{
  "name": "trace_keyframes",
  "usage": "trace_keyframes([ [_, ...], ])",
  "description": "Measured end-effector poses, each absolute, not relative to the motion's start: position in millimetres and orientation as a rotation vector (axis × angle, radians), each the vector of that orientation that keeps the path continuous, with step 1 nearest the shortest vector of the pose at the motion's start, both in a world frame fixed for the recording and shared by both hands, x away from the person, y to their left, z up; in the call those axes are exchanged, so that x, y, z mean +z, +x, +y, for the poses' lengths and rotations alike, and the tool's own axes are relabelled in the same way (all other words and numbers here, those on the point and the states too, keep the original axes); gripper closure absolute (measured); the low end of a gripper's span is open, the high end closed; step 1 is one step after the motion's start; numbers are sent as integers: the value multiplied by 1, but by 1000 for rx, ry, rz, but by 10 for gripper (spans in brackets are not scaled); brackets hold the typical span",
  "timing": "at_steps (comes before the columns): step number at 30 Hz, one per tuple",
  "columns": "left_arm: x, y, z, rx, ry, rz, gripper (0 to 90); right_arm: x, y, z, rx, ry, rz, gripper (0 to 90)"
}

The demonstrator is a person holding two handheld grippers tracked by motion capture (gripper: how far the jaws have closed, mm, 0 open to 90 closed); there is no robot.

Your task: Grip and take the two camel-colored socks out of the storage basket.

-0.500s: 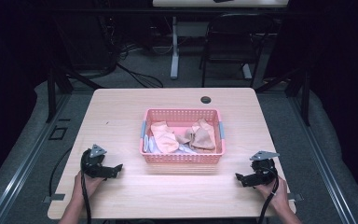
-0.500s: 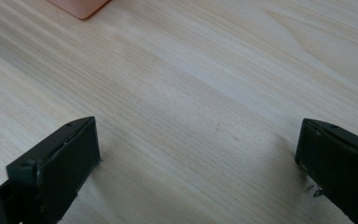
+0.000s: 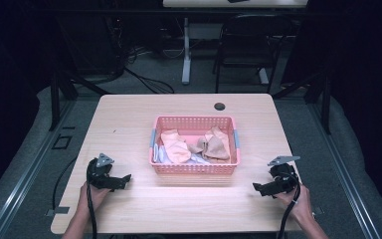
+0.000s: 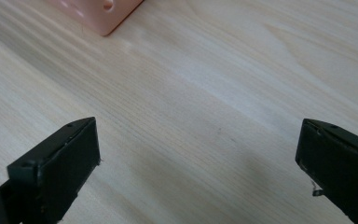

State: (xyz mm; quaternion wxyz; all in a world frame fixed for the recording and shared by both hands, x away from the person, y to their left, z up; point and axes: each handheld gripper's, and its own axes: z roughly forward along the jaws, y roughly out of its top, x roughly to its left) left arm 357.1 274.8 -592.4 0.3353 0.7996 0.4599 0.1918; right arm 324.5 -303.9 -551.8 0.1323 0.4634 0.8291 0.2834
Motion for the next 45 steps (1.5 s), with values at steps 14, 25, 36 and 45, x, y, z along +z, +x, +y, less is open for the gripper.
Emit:
trace_keyframes([
  [14,-592,356,275,505,2085,1204,0,-495,331,-297,870,1349,2436,0],
  [25,-592,356,275,502,2085,1202,1,-450,351,-270,841,1244,2529,0],
  [36,-592,357,275,500,2084,1202,0,-427,376,-237,804,1148,2619,0],
  [45,-593,357,274,499,2085,1200,0,-427,394,-206,741,1082,2691,0],
])
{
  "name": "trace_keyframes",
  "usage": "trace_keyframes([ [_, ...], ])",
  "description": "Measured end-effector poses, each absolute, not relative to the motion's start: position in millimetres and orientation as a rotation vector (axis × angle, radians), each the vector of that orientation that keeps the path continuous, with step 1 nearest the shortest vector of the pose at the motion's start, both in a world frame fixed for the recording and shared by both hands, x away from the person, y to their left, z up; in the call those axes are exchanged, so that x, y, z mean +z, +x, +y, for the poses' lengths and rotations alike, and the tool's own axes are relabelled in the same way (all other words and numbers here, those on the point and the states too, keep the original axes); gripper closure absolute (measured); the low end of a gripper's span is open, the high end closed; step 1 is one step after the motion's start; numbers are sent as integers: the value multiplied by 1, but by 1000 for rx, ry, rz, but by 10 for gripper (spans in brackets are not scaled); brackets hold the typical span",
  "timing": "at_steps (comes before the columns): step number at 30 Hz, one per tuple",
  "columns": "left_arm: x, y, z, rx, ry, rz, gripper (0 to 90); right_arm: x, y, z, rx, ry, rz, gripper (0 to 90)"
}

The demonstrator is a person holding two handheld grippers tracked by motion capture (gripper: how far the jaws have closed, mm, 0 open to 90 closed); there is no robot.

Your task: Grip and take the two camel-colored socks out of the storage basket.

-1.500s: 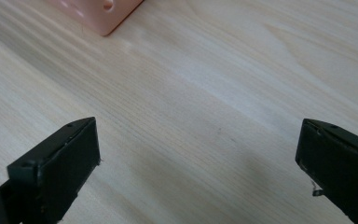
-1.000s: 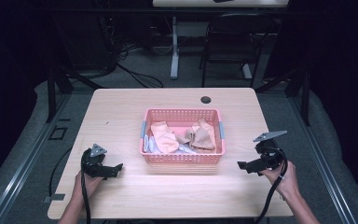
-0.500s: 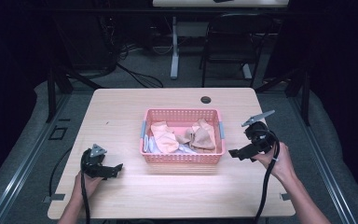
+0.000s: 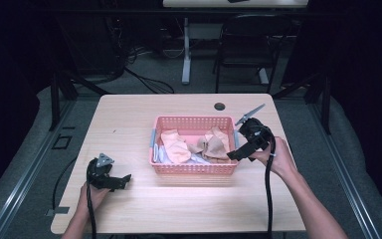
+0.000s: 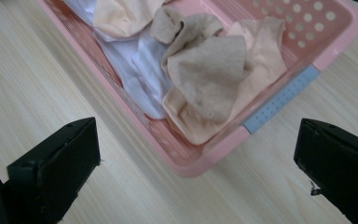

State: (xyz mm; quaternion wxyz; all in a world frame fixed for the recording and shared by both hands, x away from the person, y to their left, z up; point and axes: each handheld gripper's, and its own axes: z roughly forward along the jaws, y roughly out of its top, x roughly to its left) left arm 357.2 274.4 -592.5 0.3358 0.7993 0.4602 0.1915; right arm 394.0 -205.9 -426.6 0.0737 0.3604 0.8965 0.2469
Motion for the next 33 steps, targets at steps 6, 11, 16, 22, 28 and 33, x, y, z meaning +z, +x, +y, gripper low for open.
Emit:
trace_keyframes([
  [6,-593,358,275,500,2088,1193,0,-429,408,-179,691,1005,2742,0],
  [11,-593,358,275,499,2088,1193,0,-442,424,-161,647,990,2780,0],
  [16,-593,358,275,499,2088,1190,0,-457,437,-151,571,1003,2813,0],
  [22,-592,358,274,497,2091,1187,0,-475,446,-145,487,1031,2828,0],
  [28,-592,358,274,494,2095,1182,0,-491,458,-141,405,1061,2852,0],
  [33,-592,358,274,494,2096,1182,0,-502,463,-136,353,1058,2868,11],
])
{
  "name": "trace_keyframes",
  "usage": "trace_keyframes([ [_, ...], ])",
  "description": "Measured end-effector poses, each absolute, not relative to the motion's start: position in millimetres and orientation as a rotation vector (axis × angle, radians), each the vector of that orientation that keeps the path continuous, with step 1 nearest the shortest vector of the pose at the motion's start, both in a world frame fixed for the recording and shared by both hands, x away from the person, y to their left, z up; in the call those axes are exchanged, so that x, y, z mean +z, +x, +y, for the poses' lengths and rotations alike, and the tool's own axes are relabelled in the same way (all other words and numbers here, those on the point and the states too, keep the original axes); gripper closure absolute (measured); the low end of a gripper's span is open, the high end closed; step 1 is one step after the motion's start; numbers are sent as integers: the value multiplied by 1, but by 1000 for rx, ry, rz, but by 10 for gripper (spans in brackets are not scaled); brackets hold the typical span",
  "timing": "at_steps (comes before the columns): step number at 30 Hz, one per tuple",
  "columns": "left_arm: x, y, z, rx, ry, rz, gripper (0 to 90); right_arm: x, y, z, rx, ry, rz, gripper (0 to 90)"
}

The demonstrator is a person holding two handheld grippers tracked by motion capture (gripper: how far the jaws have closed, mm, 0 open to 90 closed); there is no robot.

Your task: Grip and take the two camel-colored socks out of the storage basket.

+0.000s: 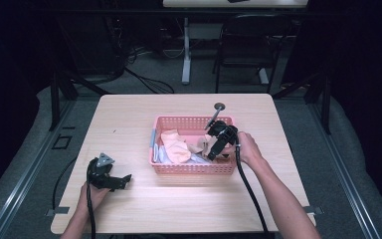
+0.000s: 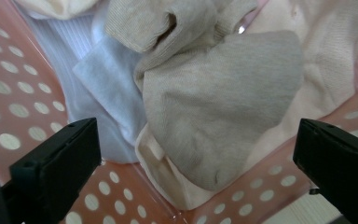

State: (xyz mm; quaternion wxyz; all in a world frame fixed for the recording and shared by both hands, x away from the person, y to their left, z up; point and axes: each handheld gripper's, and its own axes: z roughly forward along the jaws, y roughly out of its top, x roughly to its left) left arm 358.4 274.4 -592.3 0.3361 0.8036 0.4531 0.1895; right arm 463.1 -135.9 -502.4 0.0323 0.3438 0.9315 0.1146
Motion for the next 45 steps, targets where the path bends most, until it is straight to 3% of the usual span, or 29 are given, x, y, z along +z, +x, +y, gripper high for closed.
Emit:
trace_keyframes([
  [8,-592,358,274,492,2096,1183,0,-515,468,-128,248,1068,2881,235],
  [11,-592,359,275,494,2096,1180,0,-518,469,-126,218,1064,2867,404],
  [15,-592,358,274,492,2096,1182,0,-519,468,-126,216,1084,2848,743],
  [17,-592,358,274,492,2097,1182,0,-515,467,-127,228,1086,2833,836],
  [45,-592,358,275,494,2097,1176,0,-450,454,-150,510,1139,2820,855],
])
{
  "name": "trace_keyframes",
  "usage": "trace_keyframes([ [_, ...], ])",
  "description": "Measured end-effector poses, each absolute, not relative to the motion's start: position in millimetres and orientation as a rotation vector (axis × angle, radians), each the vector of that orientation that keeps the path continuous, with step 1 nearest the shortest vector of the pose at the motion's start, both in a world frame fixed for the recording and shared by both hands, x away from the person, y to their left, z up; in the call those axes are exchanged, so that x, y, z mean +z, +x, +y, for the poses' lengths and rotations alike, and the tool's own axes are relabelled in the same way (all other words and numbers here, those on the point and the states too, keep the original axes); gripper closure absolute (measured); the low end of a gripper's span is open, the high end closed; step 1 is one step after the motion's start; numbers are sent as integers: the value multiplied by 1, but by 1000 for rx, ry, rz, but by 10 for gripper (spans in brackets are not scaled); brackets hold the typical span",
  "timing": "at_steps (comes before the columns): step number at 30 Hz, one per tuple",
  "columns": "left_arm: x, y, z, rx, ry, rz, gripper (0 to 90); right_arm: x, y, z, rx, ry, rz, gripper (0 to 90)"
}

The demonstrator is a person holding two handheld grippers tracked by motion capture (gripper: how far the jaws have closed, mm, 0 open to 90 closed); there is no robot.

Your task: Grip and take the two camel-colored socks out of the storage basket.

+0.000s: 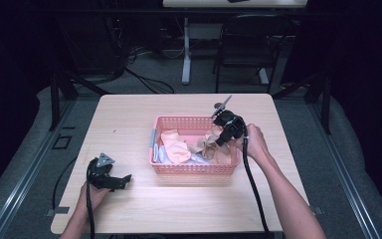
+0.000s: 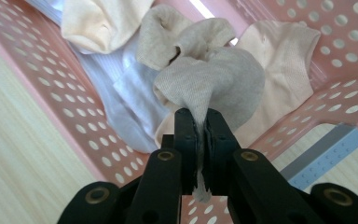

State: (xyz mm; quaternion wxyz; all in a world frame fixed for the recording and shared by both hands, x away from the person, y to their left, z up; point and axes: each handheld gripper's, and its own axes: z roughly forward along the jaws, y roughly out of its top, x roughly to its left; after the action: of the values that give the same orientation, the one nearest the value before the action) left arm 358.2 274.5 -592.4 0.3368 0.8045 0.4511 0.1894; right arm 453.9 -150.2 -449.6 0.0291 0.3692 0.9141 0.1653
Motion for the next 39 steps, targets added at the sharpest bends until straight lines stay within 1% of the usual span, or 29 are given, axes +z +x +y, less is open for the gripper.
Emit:
trace_keyframes([
  [7,-592,357,274,496,2098,1181,1,-432,451,-151,547,1129,2810,855],
  [21,-592,356,274,496,2098,1178,1,-411,446,-150,550,1096,2819,854],
  [39,-592,355,274,493,2100,1172,2,-381,438,-159,610,1081,2806,853],
])
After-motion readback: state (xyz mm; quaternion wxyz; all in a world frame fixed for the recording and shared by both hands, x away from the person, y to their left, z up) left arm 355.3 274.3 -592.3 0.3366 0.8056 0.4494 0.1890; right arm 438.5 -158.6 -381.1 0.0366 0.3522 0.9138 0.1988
